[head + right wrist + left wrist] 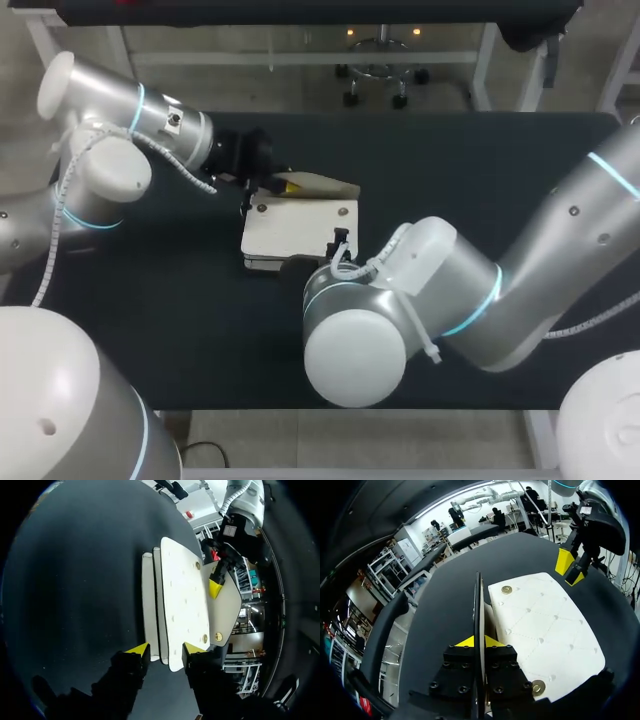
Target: Pick up the bag, open it, inspect its contents, close it, and place it on the opposite side
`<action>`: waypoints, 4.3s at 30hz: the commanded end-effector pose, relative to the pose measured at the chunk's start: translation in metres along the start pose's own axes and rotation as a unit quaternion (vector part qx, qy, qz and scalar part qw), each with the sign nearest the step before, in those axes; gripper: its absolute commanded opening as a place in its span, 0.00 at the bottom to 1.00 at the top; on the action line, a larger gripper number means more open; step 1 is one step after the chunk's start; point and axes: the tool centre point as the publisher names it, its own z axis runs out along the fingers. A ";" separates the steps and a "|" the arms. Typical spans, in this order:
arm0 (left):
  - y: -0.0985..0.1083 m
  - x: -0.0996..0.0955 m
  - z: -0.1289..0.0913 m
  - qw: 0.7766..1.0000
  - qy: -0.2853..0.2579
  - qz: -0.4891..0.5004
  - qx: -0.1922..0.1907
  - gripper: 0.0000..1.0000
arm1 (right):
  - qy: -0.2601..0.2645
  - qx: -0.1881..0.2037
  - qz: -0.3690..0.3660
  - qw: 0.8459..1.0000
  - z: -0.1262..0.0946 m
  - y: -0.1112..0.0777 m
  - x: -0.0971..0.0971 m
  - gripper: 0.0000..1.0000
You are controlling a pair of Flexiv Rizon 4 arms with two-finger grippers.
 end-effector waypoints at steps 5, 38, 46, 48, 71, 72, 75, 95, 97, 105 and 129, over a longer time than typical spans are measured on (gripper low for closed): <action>-0.002 0.002 0.002 1.000 0.006 0.003 0.000 0.00 | -0.003 -0.006 0.000 1.000 0.012 -0.006 0.000 0.38; -0.004 0.011 0.002 1.000 0.018 0.011 0.003 0.00 | -0.001 -0.004 0.005 1.000 0.034 -0.009 -0.006 0.07; -0.006 0.020 0.003 1.000 0.001 0.028 0.009 0.00 | -0.001 -0.005 0.010 1.000 0.035 -0.009 -0.006 0.00; -0.006 0.023 0.004 0.999 -0.005 0.038 0.007 0.00 | -0.001 -0.004 0.012 1.000 0.035 -0.010 -0.006 0.00; -0.007 0.037 -0.005 0.996 -0.042 0.074 0.041 0.70 | -0.001 -0.004 0.012 1.000 0.035 -0.010 -0.006 0.00; -0.008 0.037 -0.007 0.995 -0.044 0.074 0.042 0.89 | -0.001 -0.004 0.012 1.000 0.035 -0.010 -0.006 0.00; -0.014 0.033 -0.013 0.995 -0.044 0.074 0.047 1.00 | -0.001 -0.004 0.012 1.000 0.035 -0.010 -0.006 0.00; -0.016 0.027 -0.014 0.993 -0.062 0.100 0.017 0.00 | -0.001 -0.004 0.012 1.000 0.035 -0.010 -0.006 0.00; -0.016 0.031 -0.013 0.993 -0.061 0.103 0.019 0.00 | -0.001 -0.004 0.012 1.000 0.035 -0.010 -0.006 0.00; -0.017 0.050 -0.011 0.988 -0.075 0.133 0.006 0.00 | -0.001 -0.004 0.012 1.000 0.035 -0.010 -0.006 0.00; -0.015 0.063 -0.010 0.984 -0.080 0.156 0.009 0.00 | -0.001 -0.004 0.012 1.000 0.035 -0.010 -0.006 0.00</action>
